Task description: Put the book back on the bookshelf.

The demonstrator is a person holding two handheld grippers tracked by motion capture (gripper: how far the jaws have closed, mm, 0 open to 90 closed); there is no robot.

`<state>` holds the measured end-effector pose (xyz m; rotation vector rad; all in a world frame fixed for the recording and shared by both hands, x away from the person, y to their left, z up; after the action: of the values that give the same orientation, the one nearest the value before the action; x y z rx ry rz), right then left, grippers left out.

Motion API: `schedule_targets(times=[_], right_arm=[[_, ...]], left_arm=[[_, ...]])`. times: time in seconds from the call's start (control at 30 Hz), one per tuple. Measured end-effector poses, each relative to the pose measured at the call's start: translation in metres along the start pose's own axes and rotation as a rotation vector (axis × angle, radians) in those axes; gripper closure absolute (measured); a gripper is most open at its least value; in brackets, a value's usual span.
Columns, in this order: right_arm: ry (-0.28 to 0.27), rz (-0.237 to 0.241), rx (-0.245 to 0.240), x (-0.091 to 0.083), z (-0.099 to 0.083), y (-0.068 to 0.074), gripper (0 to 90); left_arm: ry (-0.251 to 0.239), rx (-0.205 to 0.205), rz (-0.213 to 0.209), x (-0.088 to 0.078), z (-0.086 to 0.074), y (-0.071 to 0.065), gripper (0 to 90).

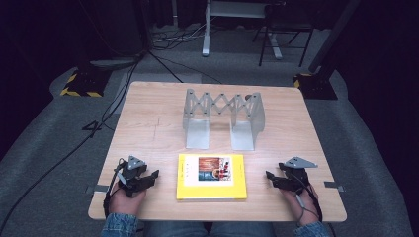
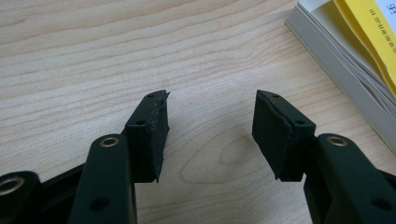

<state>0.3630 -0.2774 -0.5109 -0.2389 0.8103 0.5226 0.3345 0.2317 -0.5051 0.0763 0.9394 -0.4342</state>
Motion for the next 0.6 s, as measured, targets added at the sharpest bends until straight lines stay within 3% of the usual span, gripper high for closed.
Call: schedule_targets(times=[0.27, 0.6], right_arm=[[0.001, -0.002, 0.001, 0.000, 0.000, 0.000, 33.2], [0.001, 0.000, 0.001, 0.000, 0.000, 0.000, 33.3]], left_arm=[[-0.003, -0.031, -0.064, -0.008, 0.007, -0.005, 46.1], [-0.029, -0.028, -0.084, -0.021, 0.013, -0.012, 45.6]])
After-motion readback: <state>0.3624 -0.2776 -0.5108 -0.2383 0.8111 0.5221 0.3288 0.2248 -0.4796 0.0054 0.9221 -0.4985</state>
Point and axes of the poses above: each handheld gripper's, and its own axes: x roughly forward along the jaws, z roughly out of its top, y roughly to its left, the point moved 1 cm from there along x, roughly forward along the jaws, and after that the axes turned 7 degrees about y, right-handed, at the moved point
